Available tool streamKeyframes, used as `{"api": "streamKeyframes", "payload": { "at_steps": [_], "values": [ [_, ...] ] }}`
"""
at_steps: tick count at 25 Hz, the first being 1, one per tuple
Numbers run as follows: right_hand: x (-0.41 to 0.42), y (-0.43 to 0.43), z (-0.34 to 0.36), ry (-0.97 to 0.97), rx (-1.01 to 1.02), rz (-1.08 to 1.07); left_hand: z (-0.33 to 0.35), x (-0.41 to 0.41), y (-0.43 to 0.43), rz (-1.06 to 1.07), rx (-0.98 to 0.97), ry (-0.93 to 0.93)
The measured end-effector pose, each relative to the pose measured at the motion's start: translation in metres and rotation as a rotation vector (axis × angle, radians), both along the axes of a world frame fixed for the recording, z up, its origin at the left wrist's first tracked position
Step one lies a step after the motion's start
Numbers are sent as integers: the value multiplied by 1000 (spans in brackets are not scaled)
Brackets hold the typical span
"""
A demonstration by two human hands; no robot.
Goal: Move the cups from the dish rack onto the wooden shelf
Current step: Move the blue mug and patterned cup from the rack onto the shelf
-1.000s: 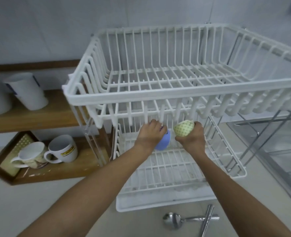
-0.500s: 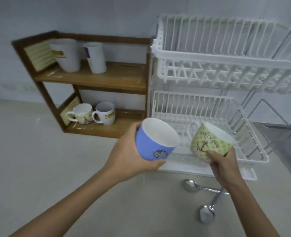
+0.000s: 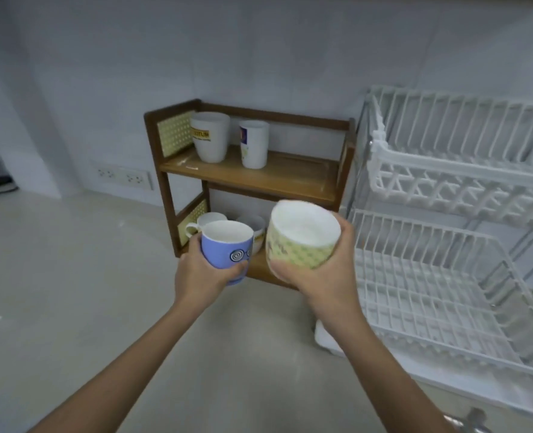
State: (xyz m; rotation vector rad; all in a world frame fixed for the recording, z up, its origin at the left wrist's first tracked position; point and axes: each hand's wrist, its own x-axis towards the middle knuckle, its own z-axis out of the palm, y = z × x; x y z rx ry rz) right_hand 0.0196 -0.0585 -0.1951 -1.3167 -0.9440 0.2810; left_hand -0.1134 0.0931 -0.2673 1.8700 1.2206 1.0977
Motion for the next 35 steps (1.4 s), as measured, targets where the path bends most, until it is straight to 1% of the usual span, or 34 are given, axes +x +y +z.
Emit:
{"api": "streamKeyframes", "payload": {
  "at_steps": [3, 5, 7, 9, 13, 17, 20, 21, 23, 25, 26, 27, 28, 29, 30, 32, 33, 35],
  "values": [
    [4, 73, 39, 96, 24, -155, -6, 13, 18, 1, 23, 68],
    [22, 119, 58, 107, -1, -300, -8, 21, 28, -31, 15, 86],
    [49, 156, 67, 59, -93, -434, -11, 30, 37, -79, 7, 78],
    [77, 184, 68, 15, -211, -518, -14, 37, 48, -118, 9, 76],
    [114, 218, 58, -13, -367, -536, -18, 50, 70, -173, 49, 119],
    [129, 233, 49, -53, -410, -526, -21, 58, 85, -220, 38, 130],
    [127, 231, 52, -79, -441, -460, -21, 62, 89, -227, 26, 136],
    [122, 225, 53, -120, -416, -453, -21, 63, 89, -224, 12, 134],
    [100, 201, 46, -263, -262, -534, -21, 68, 88, -218, -11, 126],
    [60, 163, 6, -422, -68, -672, -22, 75, 84, -202, -15, 124],
    [35, 139, -24, -464, -13, -659, -23, 78, 83, -198, -14, 121],
    [13, 115, -58, -463, -22, -584, -24, 82, 81, -208, -21, 110],
    [-3, 94, -93, -437, -103, -482, -25, 87, 80, -228, -30, 96],
    [-11, 79, -125, -410, -248, -384, -27, 93, 79, -248, -40, 90],
    [-13, 69, -154, -415, -443, -303, -29, 99, 78, -264, -48, 89],
    [-5, 61, -194, -513, -811, -182, -35, 113, 76, -298, -84, 77],
    [-1, 60, -206, -571, -916, -149, -39, 122, 75, -317, -105, 69],
    [5, 61, -223, -645, -993, -120, -51, 138, 71, -347, -123, 57]
  ]
}}
